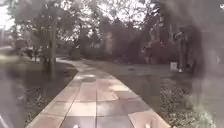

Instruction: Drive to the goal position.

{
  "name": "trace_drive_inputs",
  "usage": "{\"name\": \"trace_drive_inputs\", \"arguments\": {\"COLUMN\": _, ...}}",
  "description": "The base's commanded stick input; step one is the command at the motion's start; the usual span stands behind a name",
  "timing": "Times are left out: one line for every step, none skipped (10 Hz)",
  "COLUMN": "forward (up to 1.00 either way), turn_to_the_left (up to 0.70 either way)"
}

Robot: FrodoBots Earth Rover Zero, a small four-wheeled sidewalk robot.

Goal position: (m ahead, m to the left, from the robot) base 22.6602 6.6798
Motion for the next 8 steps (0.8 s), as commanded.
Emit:
{"name": "trace_drive_inputs", "arguments": {"forward": 1.00, "turn_to_the_left": 0.00}}
{"name": "trace_drive_inputs", "arguments": {"forward": 1.00, "turn_to_the_left": 0.00}}
{"name": "trace_drive_inputs", "arguments": {"forward": 1.00, "turn_to_the_left": 0.00}}
{"name": "trace_drive_inputs", "arguments": {"forward": 1.00, "turn_to_the_left": 0.00}}
{"name": "trace_drive_inputs", "arguments": {"forward": 1.00, "turn_to_the_left": 0.00}}
{"name": "trace_drive_inputs", "arguments": {"forward": 1.00, "turn_to_the_left": 0.00}}
{"name": "trace_drive_inputs", "arguments": {"forward": 1.00, "turn_to_the_left": 0.00}}
{"name": "trace_drive_inputs", "arguments": {"forward": 1.00, "turn_to_the_left": 0.00}}
